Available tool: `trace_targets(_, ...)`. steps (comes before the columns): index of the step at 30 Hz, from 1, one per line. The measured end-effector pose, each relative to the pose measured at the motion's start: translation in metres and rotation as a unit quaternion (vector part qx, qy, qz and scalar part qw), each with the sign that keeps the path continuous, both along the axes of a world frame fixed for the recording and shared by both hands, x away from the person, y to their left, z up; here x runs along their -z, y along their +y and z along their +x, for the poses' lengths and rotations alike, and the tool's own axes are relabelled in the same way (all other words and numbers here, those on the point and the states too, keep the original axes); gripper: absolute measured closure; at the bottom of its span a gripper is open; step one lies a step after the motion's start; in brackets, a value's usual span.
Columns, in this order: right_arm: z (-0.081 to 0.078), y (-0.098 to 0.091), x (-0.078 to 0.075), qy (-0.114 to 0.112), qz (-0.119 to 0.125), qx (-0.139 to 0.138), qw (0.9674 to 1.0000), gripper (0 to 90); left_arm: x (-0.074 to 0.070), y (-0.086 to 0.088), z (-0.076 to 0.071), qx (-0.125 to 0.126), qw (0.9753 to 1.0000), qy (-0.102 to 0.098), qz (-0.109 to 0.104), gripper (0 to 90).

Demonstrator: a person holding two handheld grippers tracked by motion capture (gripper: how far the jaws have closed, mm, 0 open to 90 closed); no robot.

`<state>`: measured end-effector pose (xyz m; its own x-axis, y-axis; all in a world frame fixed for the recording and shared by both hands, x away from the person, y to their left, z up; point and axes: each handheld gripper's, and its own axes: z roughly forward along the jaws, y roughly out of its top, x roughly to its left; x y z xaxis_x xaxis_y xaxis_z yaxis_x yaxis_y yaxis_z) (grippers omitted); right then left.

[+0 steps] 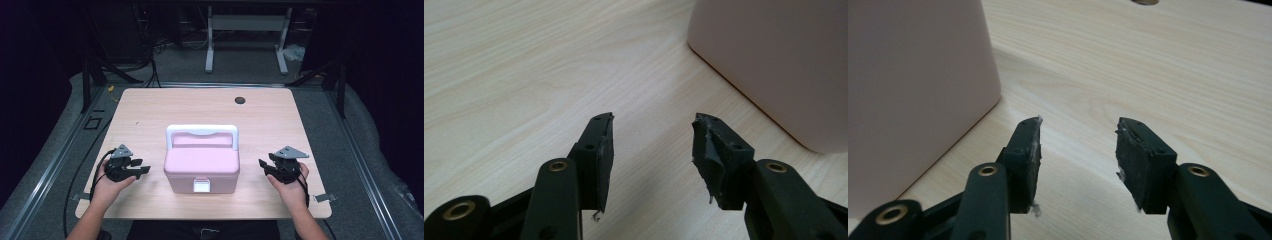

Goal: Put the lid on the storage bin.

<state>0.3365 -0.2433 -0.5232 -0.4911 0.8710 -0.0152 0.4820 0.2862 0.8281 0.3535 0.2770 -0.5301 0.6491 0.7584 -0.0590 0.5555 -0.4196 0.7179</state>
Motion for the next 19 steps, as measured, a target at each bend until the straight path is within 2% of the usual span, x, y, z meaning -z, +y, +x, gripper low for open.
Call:
trace_targets(2,0.0,0.003,0.003,0.009,-0.005,-0.007,0.9999,51.1,0.005,-0.002,0.002,0.005,1.0,0.007,0.005,50.6)
trace_targets(5,0.0,0.007,0.007,0.013,-0.01,-0.013,0.9998,50.6,0.013,-0.006,0.005,0.013,0.9995,0.013,0.024,50.3)
trace_targets(6,0.0,0.008,0.009,0.017,-0.016,-0.022,0.9995,50.2,0.015,-0.006,0.005,0.011,0.9995,0.014,0.024,49.6)
trace_targets(9,-0.001,0.009,0.01,0.015,-0.016,-0.019,0.9996,50.0,0.017,-0.007,0.008,0.014,0.9996,0.017,0.016,48.9)
trace_targets(12,-0.001,0.006,0.011,0.016,-0.016,-0.017,0.9996,49.7,0.019,-0.008,0.009,0.015,0.9996,0.019,0.016,48.7)
trace_targets(16,-0.002,0.0,0.012,0.02,-0.01,-0.008,0.9997,49.3,0.018,-0.01,0.01,0.028,0.9994,-0.001,0.021,48.8)
trace_targets(17,-0.002,-0.001,0.012,0.02,-0.008,-0.007,0.9997,49.2,0.017,-0.01,0.01,0.031,0.9994,-0.009,0.016,49.1)
trace_targets(18,-0.003,-0.004,0.012,0.021,-0.004,-0.005,0.9998,48.8,0.015,-0.01,0.01,0.042,0.9987,-0.028,0.009,49.2)
trace_targets(19,-0.004,-0.005,0.012,0.022,-0.005,-0.004,0.9997,48.8,0.014,-0.01,0.01,0.046,0.9984,-0.033,-0.003,49.3)
